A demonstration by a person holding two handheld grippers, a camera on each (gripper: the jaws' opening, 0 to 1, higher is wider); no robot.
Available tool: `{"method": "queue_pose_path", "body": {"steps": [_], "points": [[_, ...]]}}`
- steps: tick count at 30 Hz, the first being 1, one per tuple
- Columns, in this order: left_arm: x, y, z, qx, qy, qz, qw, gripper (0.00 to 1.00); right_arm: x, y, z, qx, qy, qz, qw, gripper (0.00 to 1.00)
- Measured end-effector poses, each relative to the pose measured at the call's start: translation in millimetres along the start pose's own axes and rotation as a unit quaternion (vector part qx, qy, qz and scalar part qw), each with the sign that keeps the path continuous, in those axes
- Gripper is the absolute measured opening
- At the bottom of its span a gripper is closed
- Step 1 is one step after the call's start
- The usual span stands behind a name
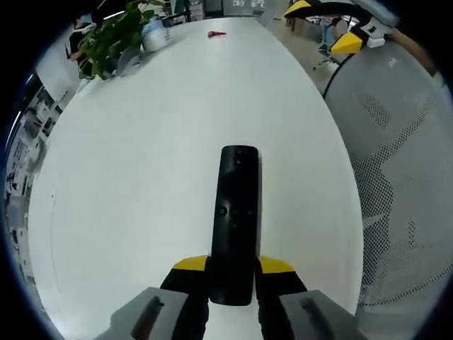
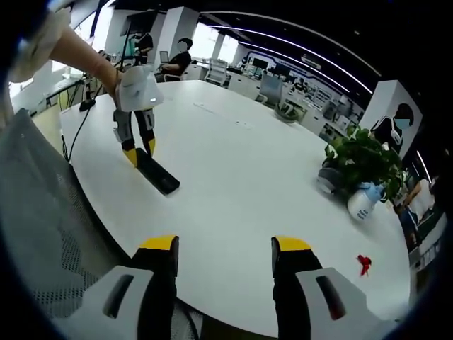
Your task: Press the specified remote control buttons in sequence, fully releasing each button before pressing the next.
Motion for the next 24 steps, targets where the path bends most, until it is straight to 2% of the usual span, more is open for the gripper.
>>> {"method": "queue_pose_path", "body": {"steps": [24], "points": [[5.1,31.4,1,-0.011,0.019,0.001,0.9997,0.24,-1.4,-2,0,0.004,-0.003,-0.006,1.0,0.54]]}}
Point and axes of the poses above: the point that each gripper's makers call its tool centre point, and the gripper's own axes: z roughly forward along the fingers, y roughly to its right, x roughly out of its top, the point moved 5 cm from there along -z, roughly backward along the fingers, and after that the axes turned 3 degrees about x, right-handed, at the moved point
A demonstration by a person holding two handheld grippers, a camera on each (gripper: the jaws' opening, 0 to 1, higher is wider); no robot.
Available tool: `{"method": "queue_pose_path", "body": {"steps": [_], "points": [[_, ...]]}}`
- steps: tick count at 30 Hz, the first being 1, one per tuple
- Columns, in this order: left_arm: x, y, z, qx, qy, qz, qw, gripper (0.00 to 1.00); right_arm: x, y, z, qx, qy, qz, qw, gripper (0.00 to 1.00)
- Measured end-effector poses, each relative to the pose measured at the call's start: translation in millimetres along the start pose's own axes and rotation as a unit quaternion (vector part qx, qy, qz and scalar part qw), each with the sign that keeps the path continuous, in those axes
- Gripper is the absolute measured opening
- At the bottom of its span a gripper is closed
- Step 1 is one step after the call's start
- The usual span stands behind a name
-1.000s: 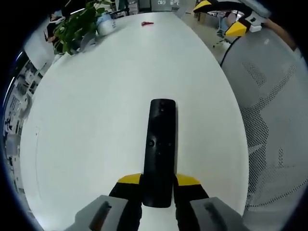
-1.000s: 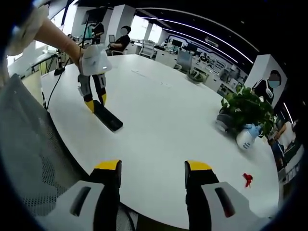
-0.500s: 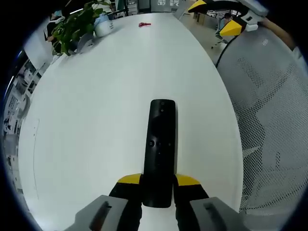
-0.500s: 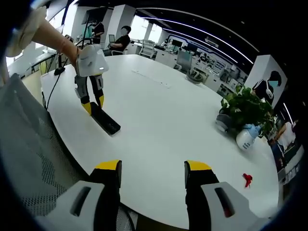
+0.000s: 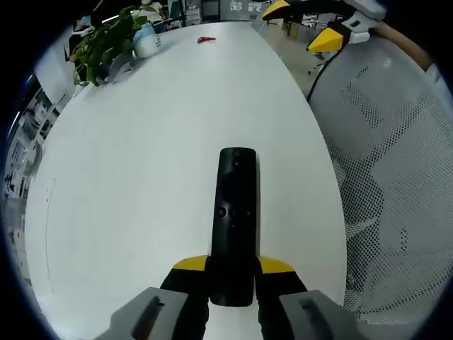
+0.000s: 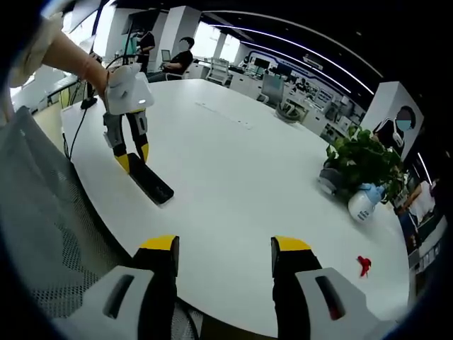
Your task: Press the specified remote control buttons in sequence, fully releasing each button before pressing the next.
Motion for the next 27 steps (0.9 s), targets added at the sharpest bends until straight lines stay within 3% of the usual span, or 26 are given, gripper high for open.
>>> {"method": "queue_pose_path", "body": {"steps": [27], "points": [[0.0,16.6,0,0.001,0.007,-0.007,1.0,0.24,-0.3,-1,1,0.003,-0.005,-0.01,0.9999,0.53]]}}
Point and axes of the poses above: the point that each gripper's makers call its tool centre point, and the gripper's own axes: z roughly forward along the fingers, y roughly to its right, x roughly out of its top, the point moved 5 cm from there along -z, roughly backward along the fingers, and after that the axes turned 3 degrees about x, right-handed, at the moved point
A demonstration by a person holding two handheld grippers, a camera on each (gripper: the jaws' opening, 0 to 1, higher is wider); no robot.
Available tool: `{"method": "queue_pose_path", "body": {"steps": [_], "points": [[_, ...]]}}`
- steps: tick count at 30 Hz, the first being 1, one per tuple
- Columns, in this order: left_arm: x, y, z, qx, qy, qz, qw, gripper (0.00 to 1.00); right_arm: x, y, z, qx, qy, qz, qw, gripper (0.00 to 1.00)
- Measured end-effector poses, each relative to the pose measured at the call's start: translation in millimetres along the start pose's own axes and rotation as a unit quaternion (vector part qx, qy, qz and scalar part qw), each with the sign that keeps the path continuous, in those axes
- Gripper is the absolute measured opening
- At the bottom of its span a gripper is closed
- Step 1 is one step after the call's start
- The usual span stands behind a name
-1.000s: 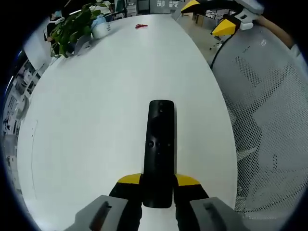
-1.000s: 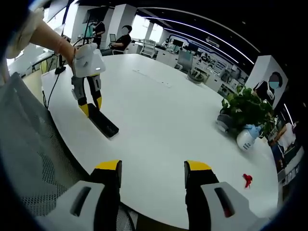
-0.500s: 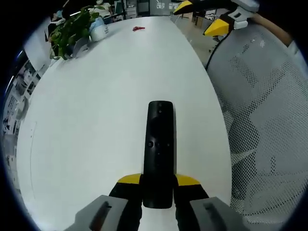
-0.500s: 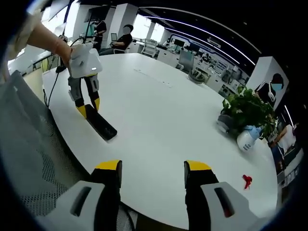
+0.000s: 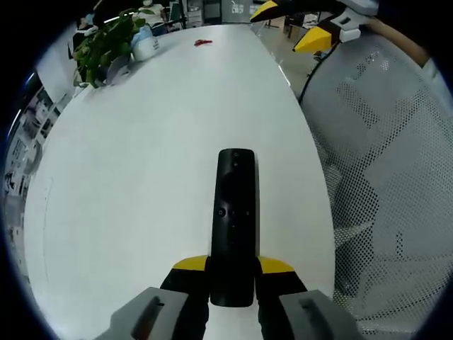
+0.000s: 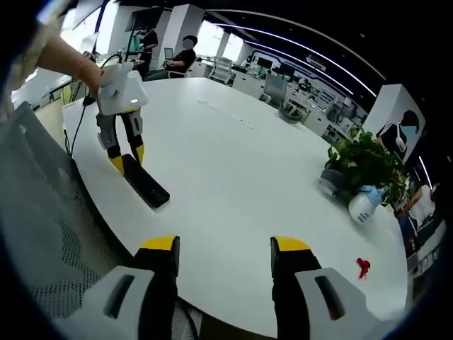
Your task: Press the specified remote control buttons in sequence, fully releasing each button before pressing the next.
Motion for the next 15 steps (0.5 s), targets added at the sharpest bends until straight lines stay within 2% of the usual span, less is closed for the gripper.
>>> {"method": "queue_pose_path", "body": {"steps": [15], "points": [[-2.4,23.8,-2,0.013,0.019,-0.025,0.9994,0.24,-2.0,-8,3,0.026,-0.01,-0.01,0.9996,0.52]]}}
Point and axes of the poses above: the point that each gripper's makers call its tool centre point, and the gripper's own axes: z roughly forward along the fingers, y roughly to its right, x roughly out of its top, the point moved 5 cm from there along -z, roughly backward along the fingers, and after that the axes turned 3 degrees about x, right-handed, at the moved point
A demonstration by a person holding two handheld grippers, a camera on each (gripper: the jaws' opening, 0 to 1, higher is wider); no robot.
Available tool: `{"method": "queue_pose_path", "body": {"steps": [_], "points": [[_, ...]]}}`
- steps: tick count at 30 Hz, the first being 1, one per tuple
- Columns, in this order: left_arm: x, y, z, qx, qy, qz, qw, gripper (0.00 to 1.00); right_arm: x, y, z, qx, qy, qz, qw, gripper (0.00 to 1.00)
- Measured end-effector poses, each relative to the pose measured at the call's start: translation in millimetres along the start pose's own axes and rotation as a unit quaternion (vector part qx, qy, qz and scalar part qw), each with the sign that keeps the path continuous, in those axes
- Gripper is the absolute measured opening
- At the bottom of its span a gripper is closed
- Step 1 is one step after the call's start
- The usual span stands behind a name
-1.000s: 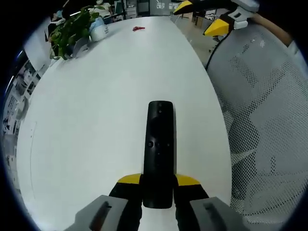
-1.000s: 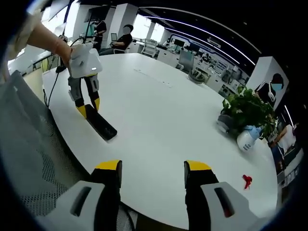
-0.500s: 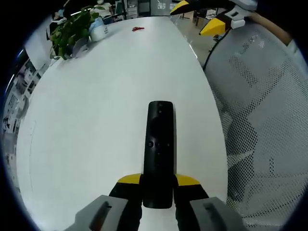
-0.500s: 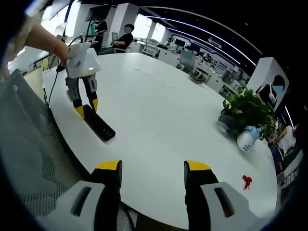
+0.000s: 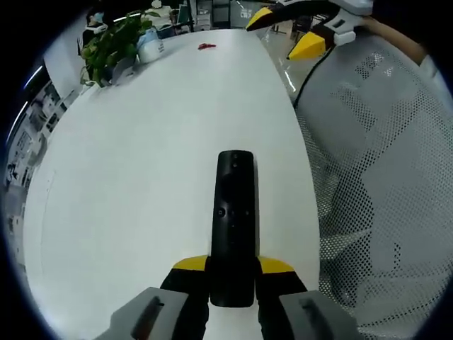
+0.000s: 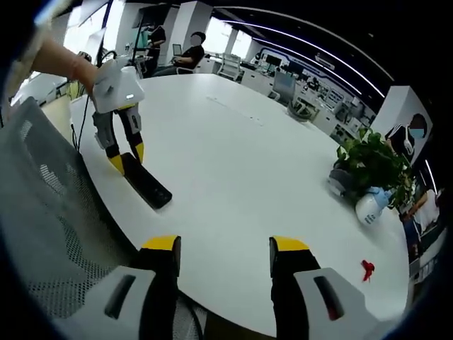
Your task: Press the specified remote control buttons in sequence, fully releasing each button before pressing the next.
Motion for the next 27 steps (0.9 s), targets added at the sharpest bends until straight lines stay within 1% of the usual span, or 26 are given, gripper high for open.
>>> {"method": "queue_pose_path", "body": {"steps": [7,11,15,17,22,27], "points": [[-0.5,6.3,0,0.012,0.008,-0.014,0.9998,0.24,-1.6,-3,1,0.012,-0.004,0.0,0.9999,0.52],[-1.4,12.8,-1,0.019,0.012,-0.021,0.9995,0.24,-1.8,-8,3,0.024,-0.01,-0.011,0.9996,0.52],[-3.1,14.7,-1,0.027,0.02,-0.03,0.999,0.24,-3.4,-11,4,0.029,-0.017,-0.021,0.9992,0.52],[-2.9,17.0,-1,0.03,0.019,-0.03,0.9989,0.24,-4.2,-12,4,0.032,-0.02,-0.023,0.999,0.52],[-0.7,20.3,-1,0.037,0.003,-0.028,0.9989,0.24,-8.2,-16,6,0.042,-0.036,-0.039,0.9977,0.52],[-0.8,19.9,-1,0.029,-0.005,-0.03,0.9991,0.24,-7.3,-15,5,0.04,-0.033,-0.041,0.9978,0.52]]}}
Point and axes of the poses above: the point that each gripper's makers call its tool centre point, and the gripper's own axes: z roughly forward along the fingers, y roughly to its right, x roughly out of its top, the point moved 5 cm from there along -z, roughly backward along the fingers, and after that the axes turned 3 degrees about x, right-handed, at the moved point
